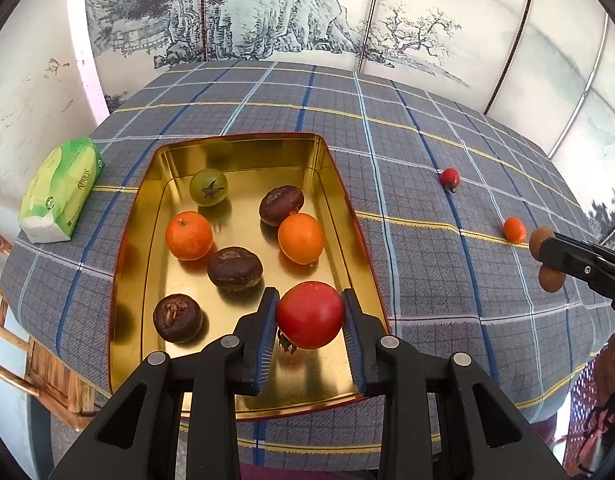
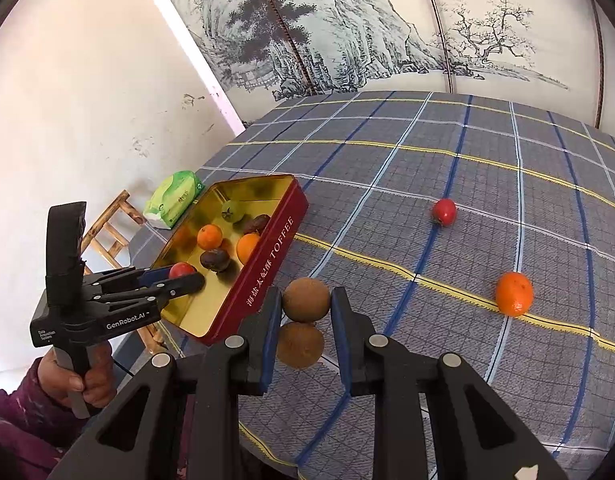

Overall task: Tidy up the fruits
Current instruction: 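Carry the red tomato into the tin and open the left gripper, then lower the two small brown fruits into the tin and open the right gripper, then move both grippers toward the small red tomato and the tangerine, then grasp the small red tomato with the left gripper while the right gripper grasps the tangerine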

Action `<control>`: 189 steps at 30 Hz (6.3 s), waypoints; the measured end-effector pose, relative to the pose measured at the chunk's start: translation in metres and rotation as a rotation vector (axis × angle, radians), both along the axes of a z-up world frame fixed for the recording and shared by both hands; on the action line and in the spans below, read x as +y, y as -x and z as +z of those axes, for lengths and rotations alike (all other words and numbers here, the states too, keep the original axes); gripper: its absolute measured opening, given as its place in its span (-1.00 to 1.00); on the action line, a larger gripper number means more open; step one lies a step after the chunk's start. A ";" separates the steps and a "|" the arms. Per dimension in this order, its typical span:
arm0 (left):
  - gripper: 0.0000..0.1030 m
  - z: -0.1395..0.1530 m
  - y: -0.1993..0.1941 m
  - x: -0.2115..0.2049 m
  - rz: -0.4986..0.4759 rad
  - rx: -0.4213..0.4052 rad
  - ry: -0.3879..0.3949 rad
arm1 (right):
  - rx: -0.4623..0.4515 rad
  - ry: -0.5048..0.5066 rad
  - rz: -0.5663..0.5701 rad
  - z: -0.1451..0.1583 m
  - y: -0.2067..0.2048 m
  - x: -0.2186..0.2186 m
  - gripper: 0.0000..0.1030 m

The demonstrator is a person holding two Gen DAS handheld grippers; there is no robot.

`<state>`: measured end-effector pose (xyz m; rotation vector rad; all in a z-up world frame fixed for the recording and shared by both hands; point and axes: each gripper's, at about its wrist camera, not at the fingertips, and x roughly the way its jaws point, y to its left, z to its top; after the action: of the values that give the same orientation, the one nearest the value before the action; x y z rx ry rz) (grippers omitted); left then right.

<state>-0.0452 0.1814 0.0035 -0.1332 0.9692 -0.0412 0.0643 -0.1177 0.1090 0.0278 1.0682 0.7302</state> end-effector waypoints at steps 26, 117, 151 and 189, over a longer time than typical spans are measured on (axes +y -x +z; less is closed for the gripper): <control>-0.36 -0.003 -0.005 -0.005 -0.002 -0.009 -0.023 | 0.000 0.001 0.002 -0.001 0.000 0.001 -0.56; 0.41 -0.007 0.056 0.101 0.346 -0.112 -0.238 | 0.126 -0.050 0.290 -0.055 0.015 0.173 -0.12; 0.60 0.021 -0.012 -0.071 -0.020 -0.105 -0.379 | -0.031 0.312 -0.459 -0.082 -0.059 -0.176 0.95; -0.47 -0.036 -0.179 -0.195 -0.309 0.121 -0.048 | 0.022 0.087 -0.336 -0.081 -0.073 -0.183 0.99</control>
<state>0.1334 -0.0136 -0.0320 0.0602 1.1045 -0.2960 0.1374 -0.3011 0.0279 0.1380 1.0815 0.3807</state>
